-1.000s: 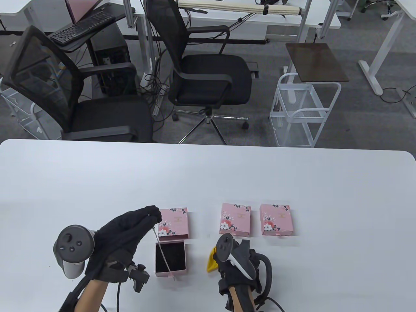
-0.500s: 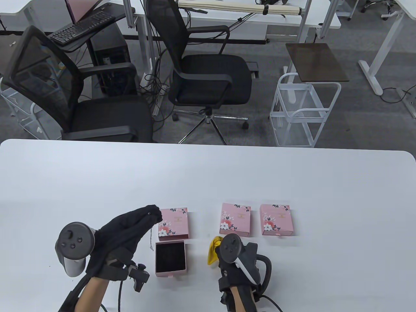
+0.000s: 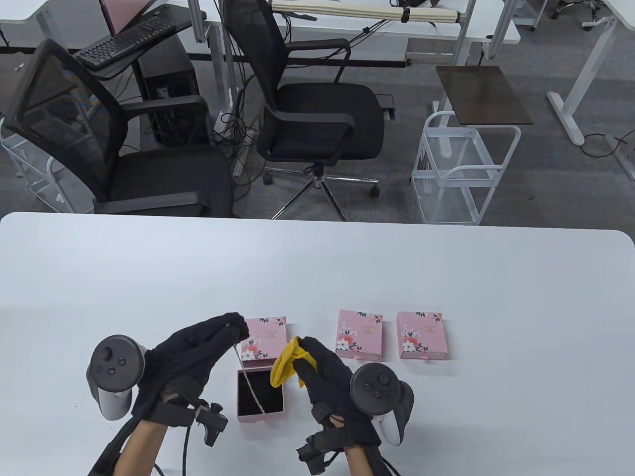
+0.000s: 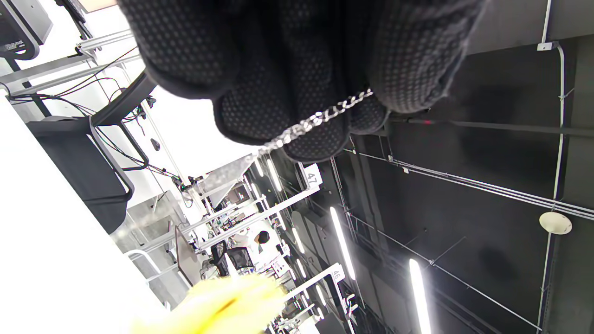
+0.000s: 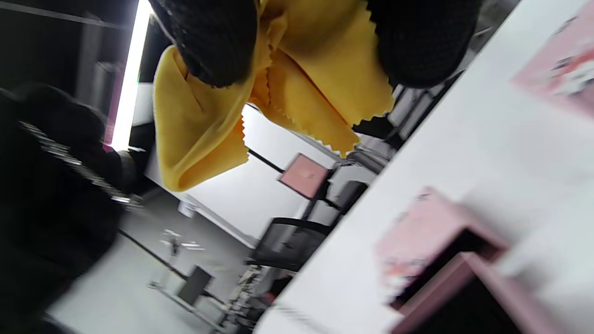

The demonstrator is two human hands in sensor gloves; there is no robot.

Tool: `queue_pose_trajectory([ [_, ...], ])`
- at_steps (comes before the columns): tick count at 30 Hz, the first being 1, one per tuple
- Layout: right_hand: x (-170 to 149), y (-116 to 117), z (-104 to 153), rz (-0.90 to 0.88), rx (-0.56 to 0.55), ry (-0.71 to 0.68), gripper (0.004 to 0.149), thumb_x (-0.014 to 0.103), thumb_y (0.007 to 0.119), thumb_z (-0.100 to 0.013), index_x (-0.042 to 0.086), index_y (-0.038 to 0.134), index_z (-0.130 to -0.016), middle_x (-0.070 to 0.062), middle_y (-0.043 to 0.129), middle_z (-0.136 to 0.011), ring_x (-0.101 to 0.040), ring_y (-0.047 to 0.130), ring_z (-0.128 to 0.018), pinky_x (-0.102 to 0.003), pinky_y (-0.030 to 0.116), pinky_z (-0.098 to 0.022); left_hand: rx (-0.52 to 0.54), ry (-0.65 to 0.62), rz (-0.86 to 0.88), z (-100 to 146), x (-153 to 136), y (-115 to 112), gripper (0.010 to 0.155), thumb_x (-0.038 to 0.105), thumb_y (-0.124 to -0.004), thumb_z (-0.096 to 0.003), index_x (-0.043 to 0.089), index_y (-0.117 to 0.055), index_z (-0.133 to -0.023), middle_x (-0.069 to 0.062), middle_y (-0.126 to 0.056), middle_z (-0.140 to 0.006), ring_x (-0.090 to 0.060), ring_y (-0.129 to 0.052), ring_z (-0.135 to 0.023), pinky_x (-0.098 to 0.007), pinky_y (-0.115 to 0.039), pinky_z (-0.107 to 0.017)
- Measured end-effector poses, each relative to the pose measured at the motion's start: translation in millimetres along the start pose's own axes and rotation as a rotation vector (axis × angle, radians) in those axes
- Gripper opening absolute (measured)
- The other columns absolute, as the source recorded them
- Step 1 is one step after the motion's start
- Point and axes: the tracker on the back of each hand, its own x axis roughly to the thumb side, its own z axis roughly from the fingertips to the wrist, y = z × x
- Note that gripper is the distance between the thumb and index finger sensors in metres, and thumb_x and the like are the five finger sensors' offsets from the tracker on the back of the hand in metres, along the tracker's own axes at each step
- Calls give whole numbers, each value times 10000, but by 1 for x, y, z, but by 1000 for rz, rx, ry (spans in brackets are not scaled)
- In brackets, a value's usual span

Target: Dust necklace

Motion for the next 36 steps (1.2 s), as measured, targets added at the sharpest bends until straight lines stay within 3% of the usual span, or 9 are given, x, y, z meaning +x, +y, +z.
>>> queue_pose_trajectory([
  [5, 30, 6, -6, -108, 3, -94, 505, 264, 739, -638, 70, 613, -1087, -255, 725, -1022, -489, 787, -816, -568, 699, -608, 11, 6, -10, 0, -1, 0, 373, 488, -860, -553, 298, -928, -867, 2, -1054, -816, -230, -987, -737, -438, -849, -529],
  [14, 74, 33, -16, 248, -73, -228, 538, 341, 754, -622, 60, 649, -1069, -245, 783, -987, -472, 831, -795, -561, 718, -596, 53, 38, -44, 0, -2, 2, 376, 495, -860, -550, 284, -939, -851, 4, -1064, -802, -209, -1015, -730, -428, -875, -515],
  [23, 82, 43, -10, 376, -139, -269, 636, 401, 808, -584, -12, 662, -1046, -278, 817, -955, -469, 880, -756, -545, 755, -569, 43, 41, -55, 3, 2, -4, 387, 492, -859, -553, 263, -935, -856, -32, -1033, -839, -248, -988, -762, -446, -861, -539],
  [30, 86, 52, -6, 356, -205, -248, 704, 388, 857, -564, -61, 624, -1053, -332, 776, -976, -503, 862, -770, -566, 748, -571, 18, 45, 6, 6, 7, -11, 397, 486, -851, -563, 249, -915, -874, -75, -944, -949, -301, -904, -863, -484, -807, -607],
  [33, 85, 53, -2, 327, -293, -230, 687, 391, 868, -561, -49, 645, -1040, -328, 789, -965, -497, 871, -759, -564, 754, -564, -26, 44, 61, 6, 8, -14, 405, 479, -848, -568, 241, -893, -893, -95, -883, -1010, -329, -841, -920, -512, -762, -648],
  [36, 83, 54, -2, 275, -303, -201, 650, 381, 870, -568, -29, 666, -1029, -305, 809, -952, -484, 884, -741, -555, 761, -554, -10, 21, 19, 8, 11, -14, 407, 481, -848, -567, 240, -897, -891, -111, -856, -1038, -355, -805, -945, -538, -734, -663],
])
